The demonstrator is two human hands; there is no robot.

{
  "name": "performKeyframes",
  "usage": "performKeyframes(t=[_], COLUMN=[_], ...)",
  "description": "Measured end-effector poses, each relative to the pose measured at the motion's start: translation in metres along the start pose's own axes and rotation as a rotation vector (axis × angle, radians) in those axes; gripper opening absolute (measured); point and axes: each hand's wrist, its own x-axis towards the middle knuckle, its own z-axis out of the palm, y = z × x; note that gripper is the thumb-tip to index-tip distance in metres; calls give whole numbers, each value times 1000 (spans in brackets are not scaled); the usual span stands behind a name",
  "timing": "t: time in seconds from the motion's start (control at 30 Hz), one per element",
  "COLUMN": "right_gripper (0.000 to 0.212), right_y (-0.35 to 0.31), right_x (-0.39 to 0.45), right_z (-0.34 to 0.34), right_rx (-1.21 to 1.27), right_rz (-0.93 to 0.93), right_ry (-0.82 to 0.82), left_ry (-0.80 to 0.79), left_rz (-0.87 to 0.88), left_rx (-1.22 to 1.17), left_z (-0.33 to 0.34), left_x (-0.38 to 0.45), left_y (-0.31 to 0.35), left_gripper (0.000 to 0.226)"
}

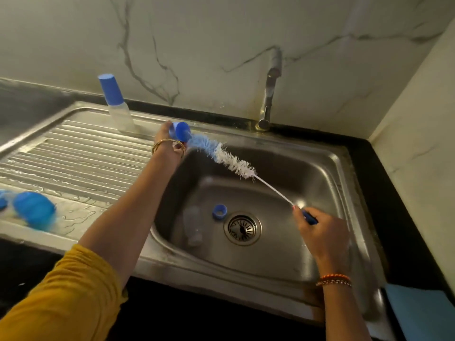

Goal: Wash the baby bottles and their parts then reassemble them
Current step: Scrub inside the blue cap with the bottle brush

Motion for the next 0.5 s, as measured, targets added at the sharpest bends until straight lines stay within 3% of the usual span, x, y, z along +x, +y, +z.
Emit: performKeyframes(t=[0.2,0.33,0.43,0.5], right_gripper=[34,34,35,36], right_y=[-2,-9,-13,-16], right_x=[3,1,2,5], right_z=[14,16,13,9], right_rx=[-60,-81,-48,183], right_rz=[-46,-36,124,328], right_ry=[27,9,-213,-551], left_ry=[-71,-164,-203,-242], left_rz=[236,162,186,188], left_rx=[449,267,347,364], left_z=[4,5,2,2], left_x=[-10,-17,-18,-17], left_y=[-13,-24,-30,-30], left_gripper=[39,30,45,52])
